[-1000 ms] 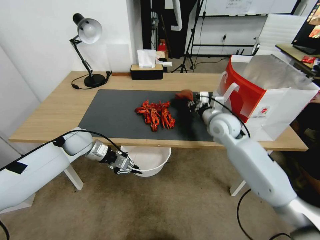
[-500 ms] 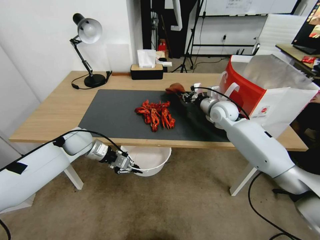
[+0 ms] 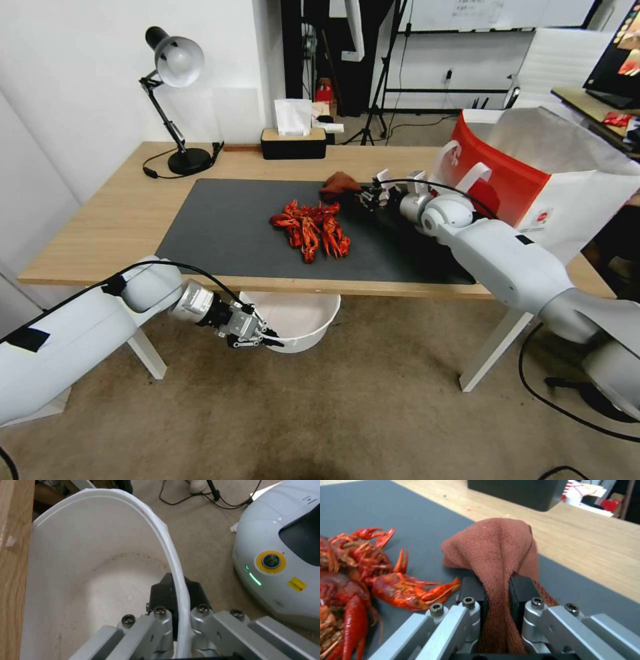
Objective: Sweep shrimp from table into container with towel, then put container into takeout bag.
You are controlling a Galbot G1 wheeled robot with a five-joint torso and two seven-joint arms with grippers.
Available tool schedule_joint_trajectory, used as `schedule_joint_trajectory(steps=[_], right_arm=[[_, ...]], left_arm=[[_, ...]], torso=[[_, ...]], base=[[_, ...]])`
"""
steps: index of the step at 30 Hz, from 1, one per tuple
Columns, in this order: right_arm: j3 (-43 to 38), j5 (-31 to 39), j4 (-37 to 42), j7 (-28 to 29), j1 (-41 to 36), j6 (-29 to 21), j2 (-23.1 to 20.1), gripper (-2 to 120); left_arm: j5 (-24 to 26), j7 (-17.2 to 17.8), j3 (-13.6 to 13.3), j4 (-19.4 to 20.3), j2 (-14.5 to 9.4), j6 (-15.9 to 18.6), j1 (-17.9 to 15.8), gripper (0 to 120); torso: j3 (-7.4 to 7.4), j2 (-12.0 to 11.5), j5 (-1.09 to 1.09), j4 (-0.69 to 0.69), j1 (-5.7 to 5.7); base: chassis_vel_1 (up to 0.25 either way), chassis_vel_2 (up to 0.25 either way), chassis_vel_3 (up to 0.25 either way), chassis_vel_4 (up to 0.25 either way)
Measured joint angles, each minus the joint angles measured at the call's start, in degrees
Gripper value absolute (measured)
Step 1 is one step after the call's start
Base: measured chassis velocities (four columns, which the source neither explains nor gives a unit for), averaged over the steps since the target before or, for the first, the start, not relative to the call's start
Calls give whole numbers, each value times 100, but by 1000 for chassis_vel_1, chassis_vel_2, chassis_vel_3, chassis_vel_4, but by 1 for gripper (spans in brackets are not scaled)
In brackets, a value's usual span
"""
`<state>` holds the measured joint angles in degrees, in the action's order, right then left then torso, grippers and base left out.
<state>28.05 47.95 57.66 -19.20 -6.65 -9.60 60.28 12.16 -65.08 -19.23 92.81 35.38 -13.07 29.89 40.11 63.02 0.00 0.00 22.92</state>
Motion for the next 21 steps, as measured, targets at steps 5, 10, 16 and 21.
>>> schedule_joint_trajectory(steps=[5, 10, 16, 21], right_arm=[[37, -46, 81, 52, -130, 22, 72, 10], [37, -61, 217, 66, -227, 14, 39, 10], [31, -63, 438, 93, -336, -14, -52, 10], [20, -56, 604, 101, -400, -39, -136, 10]], left_arm=[[-2, 0, -59, 41, 35, 24, -16, 0], [-17, 0, -172, 77, 60, 41, -72, 0], [-131, -2, -371, 72, 162, 66, -250, 0], [-162, -7, -458, -5, 206, 68, -361, 0]], torso=[[-1, 0, 0, 0, -1], [-1, 0, 0, 0, -1], [-1, 0, 0, -1, -1], [-1, 0, 0, -1, -1]], base=[[0, 0, 0, 0], [0, 0, 0, 0], [0, 0, 0, 0], [0, 0, 0, 0]])
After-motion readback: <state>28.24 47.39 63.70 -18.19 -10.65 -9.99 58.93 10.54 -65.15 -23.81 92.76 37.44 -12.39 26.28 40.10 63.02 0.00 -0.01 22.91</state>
